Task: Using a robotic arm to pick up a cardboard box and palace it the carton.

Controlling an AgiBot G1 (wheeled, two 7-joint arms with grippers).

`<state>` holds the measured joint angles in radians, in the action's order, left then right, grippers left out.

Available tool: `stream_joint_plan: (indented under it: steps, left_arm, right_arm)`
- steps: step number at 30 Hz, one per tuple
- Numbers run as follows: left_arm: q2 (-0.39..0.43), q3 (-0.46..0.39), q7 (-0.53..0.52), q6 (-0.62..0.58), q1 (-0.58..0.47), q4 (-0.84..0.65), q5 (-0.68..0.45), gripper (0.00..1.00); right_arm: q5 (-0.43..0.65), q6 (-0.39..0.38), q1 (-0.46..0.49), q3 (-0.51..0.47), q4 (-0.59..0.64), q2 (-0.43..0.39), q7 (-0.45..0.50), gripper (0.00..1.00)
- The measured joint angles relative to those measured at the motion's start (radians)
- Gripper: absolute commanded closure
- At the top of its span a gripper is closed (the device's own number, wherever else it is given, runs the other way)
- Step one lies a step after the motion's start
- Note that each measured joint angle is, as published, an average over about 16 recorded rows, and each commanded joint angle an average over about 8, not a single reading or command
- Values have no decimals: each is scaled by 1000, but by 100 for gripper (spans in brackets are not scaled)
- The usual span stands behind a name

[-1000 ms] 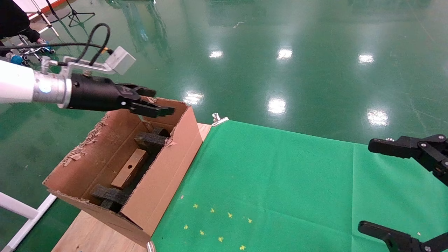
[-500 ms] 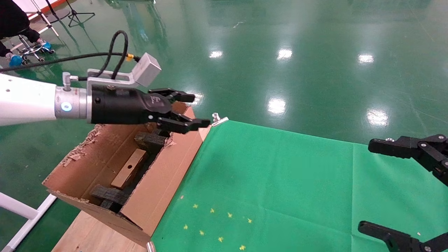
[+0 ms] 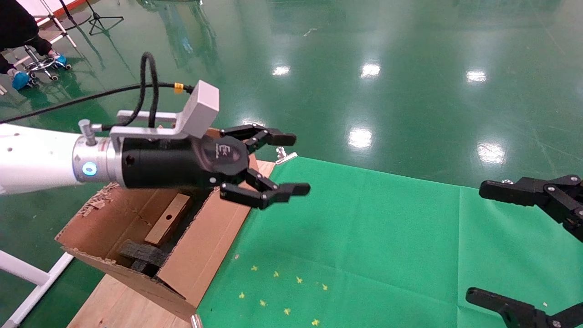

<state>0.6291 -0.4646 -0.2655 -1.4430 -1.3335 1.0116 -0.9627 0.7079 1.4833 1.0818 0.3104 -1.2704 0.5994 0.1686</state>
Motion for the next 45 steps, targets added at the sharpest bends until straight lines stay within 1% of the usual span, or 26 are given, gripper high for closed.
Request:
stream_joint_plan:
  steps: [10,20,27,45]
  left_arm:
    - [-11,111,47,-32,156,164,139,0]
    - [-18,188,77,-53,263,277,236,0]
    - [-19,203,82,-58,285,299,256,0]
    - [-19,189,79,-54,265,278,238,0]
  right_arm:
    - [0,0,0,0,0,0,0,0]
    - [0,0,0,0,0,0,0,0]
    - [-1,-1,0,0,0,0,0,0]
    - [-1,-1,0,1,0,0,0,0]
